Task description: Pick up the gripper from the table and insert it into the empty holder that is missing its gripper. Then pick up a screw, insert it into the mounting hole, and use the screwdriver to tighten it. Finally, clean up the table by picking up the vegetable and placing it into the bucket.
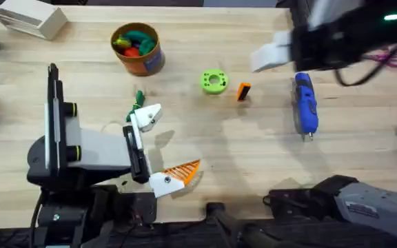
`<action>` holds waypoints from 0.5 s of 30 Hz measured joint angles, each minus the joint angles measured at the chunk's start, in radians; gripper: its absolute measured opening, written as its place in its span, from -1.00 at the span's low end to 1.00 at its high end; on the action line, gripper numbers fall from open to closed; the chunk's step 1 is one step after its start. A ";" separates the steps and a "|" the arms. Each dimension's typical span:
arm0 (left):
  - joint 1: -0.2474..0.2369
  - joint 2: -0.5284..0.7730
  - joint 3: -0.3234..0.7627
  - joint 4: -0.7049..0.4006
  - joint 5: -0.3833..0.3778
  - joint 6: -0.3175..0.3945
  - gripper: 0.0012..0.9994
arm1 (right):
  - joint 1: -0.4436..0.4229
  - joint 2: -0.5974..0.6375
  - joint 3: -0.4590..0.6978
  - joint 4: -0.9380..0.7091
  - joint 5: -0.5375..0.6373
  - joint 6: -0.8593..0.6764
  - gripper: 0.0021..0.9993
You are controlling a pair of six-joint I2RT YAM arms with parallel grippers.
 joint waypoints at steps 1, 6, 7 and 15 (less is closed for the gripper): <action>0.000 0.000 0.000 0.000 0.000 0.000 0.97 | 0.026 0.021 0.001 0.001 -0.001 0.003 0.98; 0.000 0.000 0.000 0.000 0.000 0.000 0.97 | 0.087 0.156 0.002 -0.003 0.000 0.166 0.90; 0.000 0.000 0.000 0.000 0.000 0.000 0.97 | 0.087 0.172 0.008 -0.010 0.003 0.192 0.90; 0.000 0.000 0.000 0.000 -0.001 0.000 0.97 | 0.089 0.393 0.209 -0.121 0.023 0.362 0.90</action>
